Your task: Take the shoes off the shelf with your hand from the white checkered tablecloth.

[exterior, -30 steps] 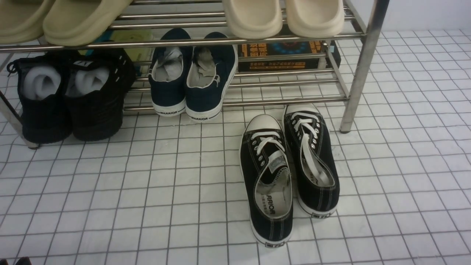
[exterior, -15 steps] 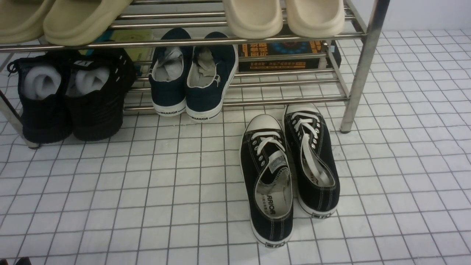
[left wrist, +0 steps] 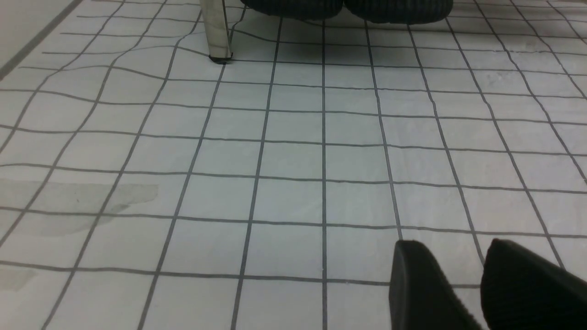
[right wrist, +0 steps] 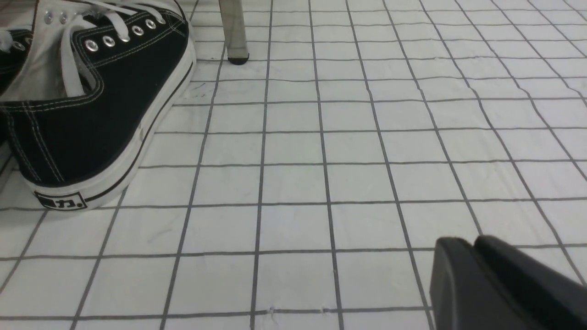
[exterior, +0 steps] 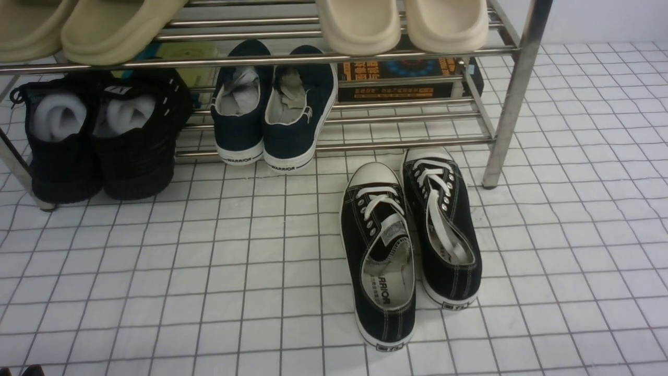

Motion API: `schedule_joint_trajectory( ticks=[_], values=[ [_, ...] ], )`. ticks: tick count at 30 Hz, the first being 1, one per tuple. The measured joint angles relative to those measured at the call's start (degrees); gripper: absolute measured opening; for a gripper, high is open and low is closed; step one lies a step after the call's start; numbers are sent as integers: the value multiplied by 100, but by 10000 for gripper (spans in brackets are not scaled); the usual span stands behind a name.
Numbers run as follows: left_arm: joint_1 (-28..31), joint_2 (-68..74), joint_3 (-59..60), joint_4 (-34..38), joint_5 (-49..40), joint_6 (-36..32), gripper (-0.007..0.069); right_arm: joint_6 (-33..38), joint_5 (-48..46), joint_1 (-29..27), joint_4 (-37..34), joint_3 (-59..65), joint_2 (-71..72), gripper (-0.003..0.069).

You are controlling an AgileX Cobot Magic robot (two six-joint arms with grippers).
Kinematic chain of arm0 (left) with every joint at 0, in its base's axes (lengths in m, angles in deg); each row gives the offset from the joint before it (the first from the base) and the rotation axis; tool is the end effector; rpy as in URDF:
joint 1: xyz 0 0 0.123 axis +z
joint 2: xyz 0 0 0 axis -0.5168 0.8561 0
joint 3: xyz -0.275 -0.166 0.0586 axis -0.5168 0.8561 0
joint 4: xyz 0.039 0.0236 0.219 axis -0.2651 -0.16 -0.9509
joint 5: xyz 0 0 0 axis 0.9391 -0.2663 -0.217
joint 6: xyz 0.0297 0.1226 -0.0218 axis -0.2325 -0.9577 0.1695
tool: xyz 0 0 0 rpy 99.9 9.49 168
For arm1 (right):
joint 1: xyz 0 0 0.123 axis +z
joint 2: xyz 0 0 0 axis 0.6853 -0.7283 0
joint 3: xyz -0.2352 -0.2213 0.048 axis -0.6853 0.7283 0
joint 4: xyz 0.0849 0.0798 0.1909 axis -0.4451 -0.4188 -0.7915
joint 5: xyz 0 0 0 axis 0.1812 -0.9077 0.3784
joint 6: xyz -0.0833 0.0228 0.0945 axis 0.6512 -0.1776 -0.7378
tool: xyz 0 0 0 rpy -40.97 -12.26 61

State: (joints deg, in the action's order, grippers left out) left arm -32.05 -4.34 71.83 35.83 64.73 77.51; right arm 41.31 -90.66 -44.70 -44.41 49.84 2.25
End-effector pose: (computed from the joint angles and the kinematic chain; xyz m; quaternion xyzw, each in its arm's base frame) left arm 0.0170 0.0071 0.1603 -0.0231 0.8059 0.0086 0.5915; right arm 0.0171 0.0048 0.1626 0.0118 0.8059 0.0190 0.5916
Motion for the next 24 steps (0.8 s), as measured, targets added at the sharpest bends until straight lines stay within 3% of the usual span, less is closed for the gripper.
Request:
schedule_joint_trajectory(
  ticks=[24],
  values=[
    [0,0,0,0,0,0,239,-2,0,0,0,0,0,88]
  ],
)
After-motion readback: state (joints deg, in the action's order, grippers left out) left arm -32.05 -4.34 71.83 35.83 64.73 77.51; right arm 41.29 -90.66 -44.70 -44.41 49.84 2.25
